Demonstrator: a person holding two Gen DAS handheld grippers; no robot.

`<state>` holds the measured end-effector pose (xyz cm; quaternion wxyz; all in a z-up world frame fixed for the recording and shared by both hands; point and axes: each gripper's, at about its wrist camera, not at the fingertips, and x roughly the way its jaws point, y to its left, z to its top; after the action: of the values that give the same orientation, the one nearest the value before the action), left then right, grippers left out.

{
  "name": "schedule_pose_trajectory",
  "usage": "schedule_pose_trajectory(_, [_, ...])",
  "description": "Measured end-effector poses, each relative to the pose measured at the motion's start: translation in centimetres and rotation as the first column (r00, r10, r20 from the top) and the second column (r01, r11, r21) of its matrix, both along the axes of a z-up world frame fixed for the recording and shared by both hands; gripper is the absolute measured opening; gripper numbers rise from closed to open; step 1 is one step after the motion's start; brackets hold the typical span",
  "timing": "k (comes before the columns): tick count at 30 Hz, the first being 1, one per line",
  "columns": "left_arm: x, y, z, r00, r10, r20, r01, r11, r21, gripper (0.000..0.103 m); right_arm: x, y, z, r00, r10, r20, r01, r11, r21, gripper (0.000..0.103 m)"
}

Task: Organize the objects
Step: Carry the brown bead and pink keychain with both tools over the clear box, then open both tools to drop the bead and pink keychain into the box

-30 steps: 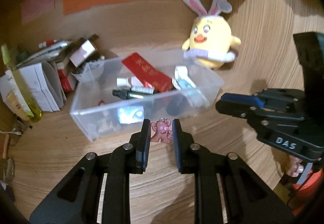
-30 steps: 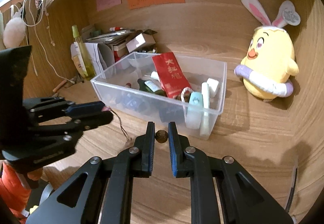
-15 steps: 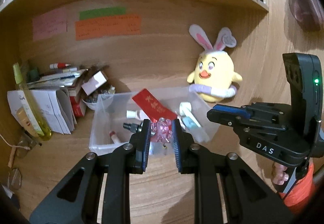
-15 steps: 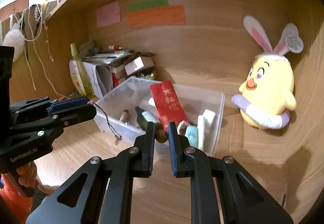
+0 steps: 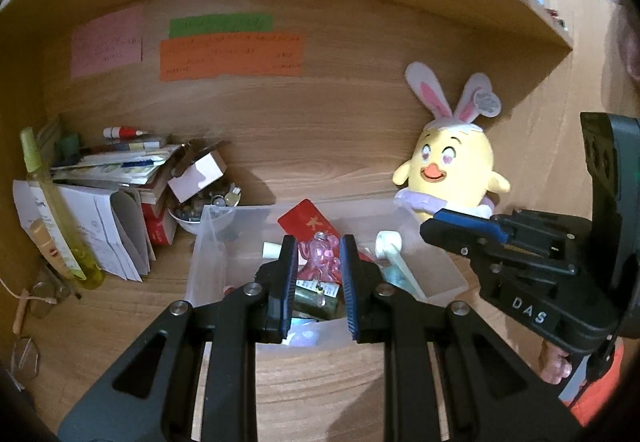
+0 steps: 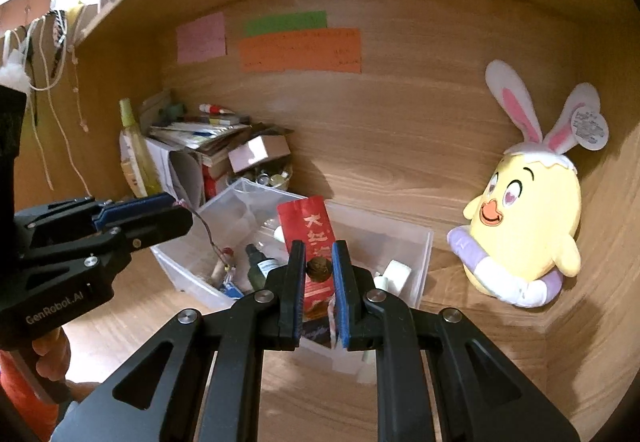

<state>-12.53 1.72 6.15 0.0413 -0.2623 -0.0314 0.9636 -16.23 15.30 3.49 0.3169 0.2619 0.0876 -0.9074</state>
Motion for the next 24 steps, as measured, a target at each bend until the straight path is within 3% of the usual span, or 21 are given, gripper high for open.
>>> schedule_pose_trajectory(11, [-3.7,-1.0,-3.3,0.995,0.030,0.093,-0.031,1.000,0.002,0.021,-3.9,-1.6,-4.4,0.991,-0.009,0.131,0.002,0.998,0.058,0.012])
schedule_pose_trajectory(24, [-5.4,-1.5,-5.5,0.985,0.020,0.170,-0.024,0.999,0.021,0.024,-5.0,-2.3,-6.1,0.982,-0.012,0.186,-0.003,0.997,0.081,0.012])
